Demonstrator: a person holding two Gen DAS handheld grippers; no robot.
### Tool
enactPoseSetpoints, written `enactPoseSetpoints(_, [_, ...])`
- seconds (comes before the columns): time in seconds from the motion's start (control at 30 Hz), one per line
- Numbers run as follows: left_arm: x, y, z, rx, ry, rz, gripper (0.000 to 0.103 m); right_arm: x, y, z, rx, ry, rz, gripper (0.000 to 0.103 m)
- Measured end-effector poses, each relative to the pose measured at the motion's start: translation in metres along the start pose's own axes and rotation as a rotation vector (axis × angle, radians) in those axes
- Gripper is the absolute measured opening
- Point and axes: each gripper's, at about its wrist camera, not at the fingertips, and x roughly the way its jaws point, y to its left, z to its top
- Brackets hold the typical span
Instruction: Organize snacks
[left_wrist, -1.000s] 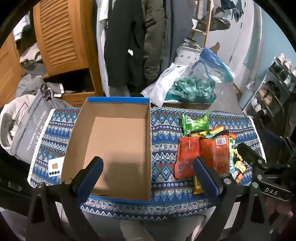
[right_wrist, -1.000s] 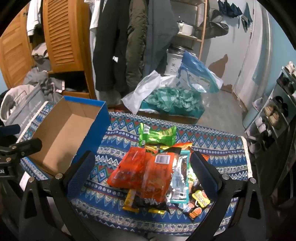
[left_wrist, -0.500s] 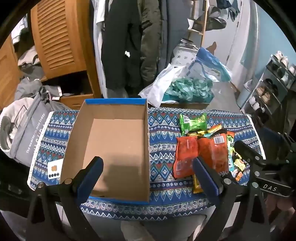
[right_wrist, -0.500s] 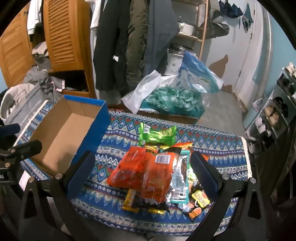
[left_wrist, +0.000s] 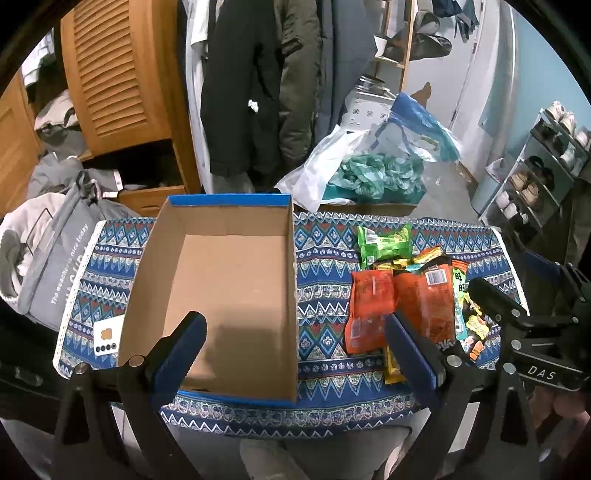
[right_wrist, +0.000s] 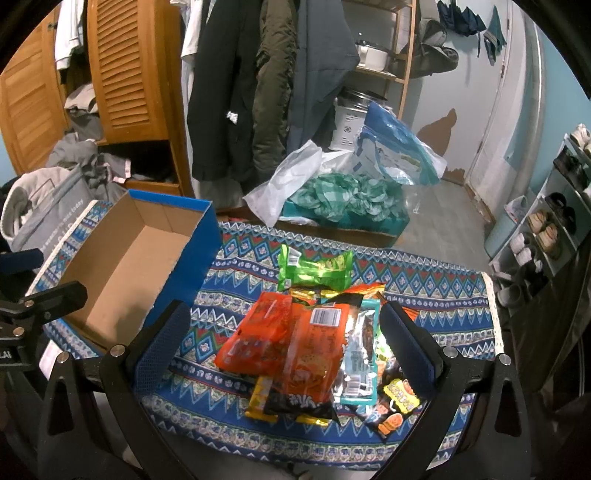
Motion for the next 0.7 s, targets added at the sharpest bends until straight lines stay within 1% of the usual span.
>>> enactPoseSetpoints(0.7, [0.0047,0.0021,0.0,-0.022,0.031,-0.019,0.098,-0.001,-0.0009,-0.0003,0.002,0.003,0.002,0.1])
